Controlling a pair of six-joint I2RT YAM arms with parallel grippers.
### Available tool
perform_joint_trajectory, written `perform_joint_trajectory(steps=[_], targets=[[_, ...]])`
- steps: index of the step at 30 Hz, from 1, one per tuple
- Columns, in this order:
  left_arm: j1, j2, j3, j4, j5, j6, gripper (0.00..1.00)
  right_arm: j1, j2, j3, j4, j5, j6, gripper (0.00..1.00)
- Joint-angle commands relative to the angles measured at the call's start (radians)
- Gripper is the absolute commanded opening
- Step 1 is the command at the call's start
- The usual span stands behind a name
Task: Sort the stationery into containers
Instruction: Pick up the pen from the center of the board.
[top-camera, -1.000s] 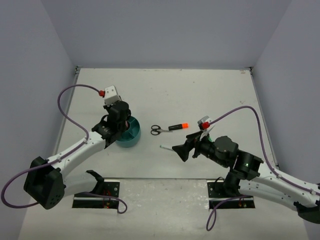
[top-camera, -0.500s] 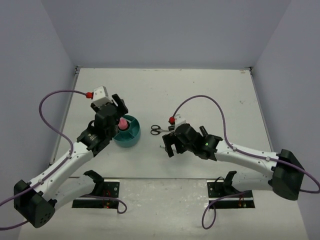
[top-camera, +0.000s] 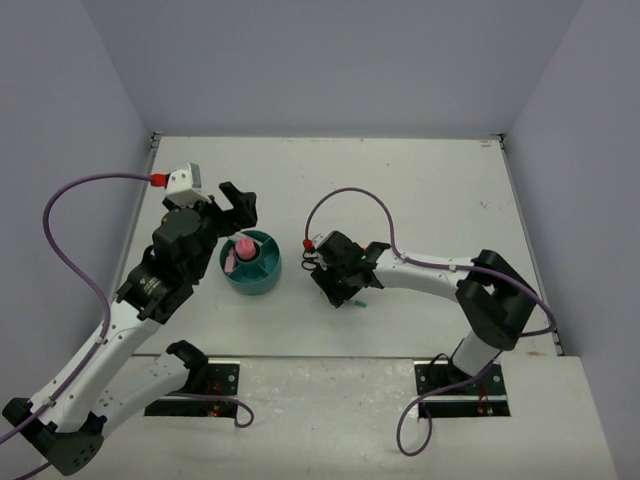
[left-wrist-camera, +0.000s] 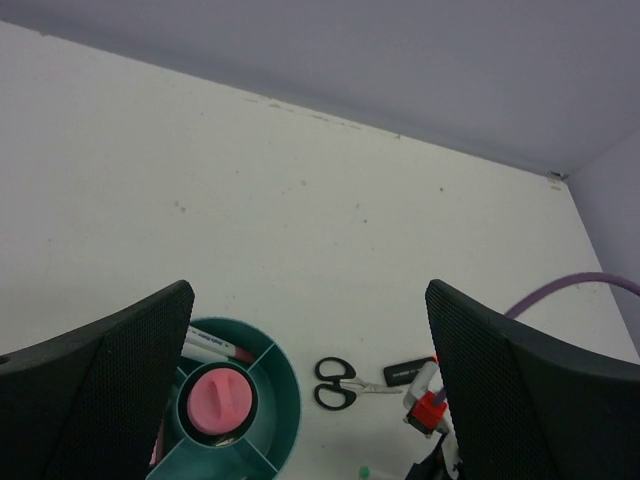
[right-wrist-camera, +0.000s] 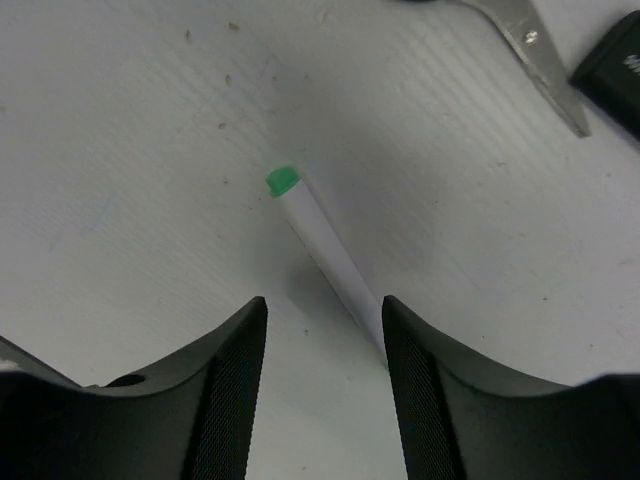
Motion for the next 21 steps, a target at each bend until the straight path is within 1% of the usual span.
perform_joint_trajectory(steps=[1,3,6,7,8,9,12,15,18,19,20,21], targets=[[0.006,-0.019,0.017,-0.032,0.074,0.039,1.00,-0.004,0.079,0.054,-0.099,-0.026,-0.024,0.50],[0.006,-0.018,0.019,-0.032,0.091,0.039,1.00,-0.004,0.098,0.058,-0.123,-0.004,-0.007,0.48],[0.006,-0.017,0.020,-0.028,0.111,0.039,1.00,0.001,0.116,0.055,-0.133,0.004,0.010,0.39],[0.006,-0.018,0.019,-0.025,0.115,0.039,1.00,0.005,0.124,0.054,-0.137,0.015,0.014,0.33],[0.006,-0.018,0.019,-0.022,0.123,0.038,1.00,0.015,0.125,0.053,-0.141,0.036,0.016,0.23],[0.006,-0.018,0.017,-0.020,0.127,0.037,1.00,0.024,0.119,0.046,-0.139,0.048,0.018,0.19],[0.006,-0.018,0.016,-0.013,0.150,0.035,1.00,0.037,0.064,0.030,-0.120,0.049,0.023,0.09],[0.006,-0.019,0.021,-0.006,0.211,0.032,1.00,0.043,-0.051,-0.009,-0.072,0.055,0.029,0.00],[0.006,-0.015,0.021,0.025,0.341,0.022,1.00,0.045,-0.205,-0.045,-0.006,0.047,0.033,0.00],[0.006,-0.011,0.020,0.054,0.417,0.018,1.00,0.043,-0.243,-0.051,0.010,0.028,0.032,0.00],[0.006,-0.005,0.020,0.057,0.425,0.014,1.00,0.042,-0.279,-0.057,0.013,0.025,0.030,0.00],[0.006,0.007,0.016,0.087,0.502,-0.001,1.00,0.043,-0.340,-0.066,0.048,-0.002,0.028,0.00]])
